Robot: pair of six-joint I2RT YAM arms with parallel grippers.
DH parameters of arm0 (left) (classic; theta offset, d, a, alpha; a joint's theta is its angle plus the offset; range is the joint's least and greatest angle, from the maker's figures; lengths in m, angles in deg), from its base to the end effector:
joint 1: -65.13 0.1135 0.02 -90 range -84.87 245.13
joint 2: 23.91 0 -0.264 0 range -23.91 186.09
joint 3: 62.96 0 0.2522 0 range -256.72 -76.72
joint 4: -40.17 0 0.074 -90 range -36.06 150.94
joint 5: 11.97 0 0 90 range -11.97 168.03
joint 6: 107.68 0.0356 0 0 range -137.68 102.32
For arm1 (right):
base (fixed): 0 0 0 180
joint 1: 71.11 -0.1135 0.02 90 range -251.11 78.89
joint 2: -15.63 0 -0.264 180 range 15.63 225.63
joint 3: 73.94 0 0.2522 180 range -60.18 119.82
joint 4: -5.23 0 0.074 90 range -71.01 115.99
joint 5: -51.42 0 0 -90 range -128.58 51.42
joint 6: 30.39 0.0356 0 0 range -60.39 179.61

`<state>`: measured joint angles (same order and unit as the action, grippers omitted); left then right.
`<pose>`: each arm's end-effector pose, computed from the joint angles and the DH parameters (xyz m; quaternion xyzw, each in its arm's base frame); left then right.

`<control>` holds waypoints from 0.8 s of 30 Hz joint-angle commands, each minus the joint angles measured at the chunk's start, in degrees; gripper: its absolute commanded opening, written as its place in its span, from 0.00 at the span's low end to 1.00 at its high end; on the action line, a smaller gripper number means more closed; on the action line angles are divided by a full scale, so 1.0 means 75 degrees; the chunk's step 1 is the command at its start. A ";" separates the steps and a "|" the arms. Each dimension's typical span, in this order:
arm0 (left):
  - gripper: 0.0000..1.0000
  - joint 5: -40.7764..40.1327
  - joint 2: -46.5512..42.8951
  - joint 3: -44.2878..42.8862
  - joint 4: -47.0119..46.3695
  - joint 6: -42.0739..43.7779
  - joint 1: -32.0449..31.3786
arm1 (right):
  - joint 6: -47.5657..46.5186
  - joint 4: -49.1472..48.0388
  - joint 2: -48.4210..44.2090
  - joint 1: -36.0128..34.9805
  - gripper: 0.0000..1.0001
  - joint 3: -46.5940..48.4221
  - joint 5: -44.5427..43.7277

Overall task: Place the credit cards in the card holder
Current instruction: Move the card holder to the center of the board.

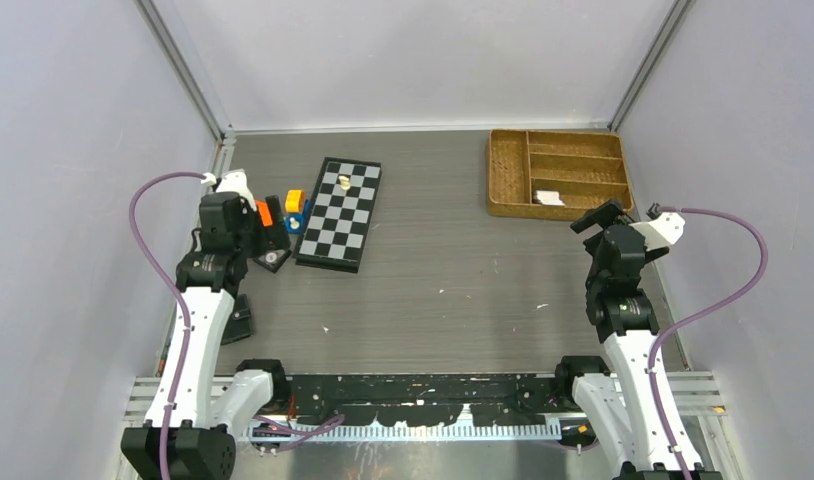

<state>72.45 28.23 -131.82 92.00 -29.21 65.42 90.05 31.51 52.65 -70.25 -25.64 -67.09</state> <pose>0.1890 0.0044 0.3315 -0.1136 0.8794 -0.0021 0.4624 0.1580 -0.0194 0.2945 0.3518 0.7000 -0.0383 0.6203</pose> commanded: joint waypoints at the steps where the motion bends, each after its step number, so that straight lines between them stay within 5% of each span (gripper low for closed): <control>1: 1.00 -0.0527 0.0080 -0.0204 -0.0005 0.0024 0.0025 | 0.0171 -0.0132 -0.0020 0.0008 0.97 0.0281 -0.0060; 9: 1.00 -0.1294 0.0479 0.0098 0.0266 -0.0211 0.0135 | 0.0178 -0.0130 0.0042 0.0004 0.98 0.0326 -0.0003; 20: 1.00 0.0305 0.1015 0.1208 -0.0305 -0.2012 0.3473 | -0.0025 -0.0088 0.0245 0.0002 1.00 0.0531 -0.0009; 24: 1.00 -0.0582 0.1003 0.1194 -0.0057 -0.2057 0.3643 | -0.0063 -0.0088 0.0095 0.0009 1.00 0.0468 0.0064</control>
<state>70.88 36.65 -122.35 92.31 -41.32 91.87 90.07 31.55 54.57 -70.25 -24.39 -66.78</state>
